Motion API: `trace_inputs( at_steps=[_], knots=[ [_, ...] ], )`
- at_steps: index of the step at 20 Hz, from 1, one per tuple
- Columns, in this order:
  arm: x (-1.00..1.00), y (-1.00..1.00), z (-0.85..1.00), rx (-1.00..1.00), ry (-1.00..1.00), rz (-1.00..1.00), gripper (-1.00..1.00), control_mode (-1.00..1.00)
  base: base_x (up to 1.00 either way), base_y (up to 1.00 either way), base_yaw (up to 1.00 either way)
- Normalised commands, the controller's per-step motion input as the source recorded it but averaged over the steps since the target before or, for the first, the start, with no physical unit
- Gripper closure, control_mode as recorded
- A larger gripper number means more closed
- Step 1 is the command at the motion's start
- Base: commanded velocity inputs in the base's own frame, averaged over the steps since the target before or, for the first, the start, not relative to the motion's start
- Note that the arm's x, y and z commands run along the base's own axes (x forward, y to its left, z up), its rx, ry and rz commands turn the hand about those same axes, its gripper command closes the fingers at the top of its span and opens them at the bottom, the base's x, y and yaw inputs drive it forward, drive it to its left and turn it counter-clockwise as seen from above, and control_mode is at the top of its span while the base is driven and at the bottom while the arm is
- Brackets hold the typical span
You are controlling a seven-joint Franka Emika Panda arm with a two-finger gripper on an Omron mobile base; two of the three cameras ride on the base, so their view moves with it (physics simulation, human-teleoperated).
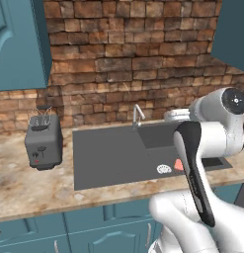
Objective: Pick up the sponge and bar soap from the sink, and place them back in the cabinet, and close the cabinet doors.
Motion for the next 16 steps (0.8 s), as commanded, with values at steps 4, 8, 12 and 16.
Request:
trace_inputs(
  at_steps=[4,8,12,16],
  knots=[
    [-0.91,0.0,0.0,0.0,0.0,0.0,1.0,-1.0,0.0,0.0,0.0],
    [-0.33,0.0,-0.01,-0.02,-0.01,0.0,1.0,1.0,-0.23,0.0,0.0],
    [0.0,0.0,0.0,0.0,0.0,0.0,1.0,1.0,-0.64,-0.48,0.0],
    [0.0,0.0,0.0,0.0,0.0,0.0,1.0,1.0,-0.76,-0.78,0.0]
  ],
)
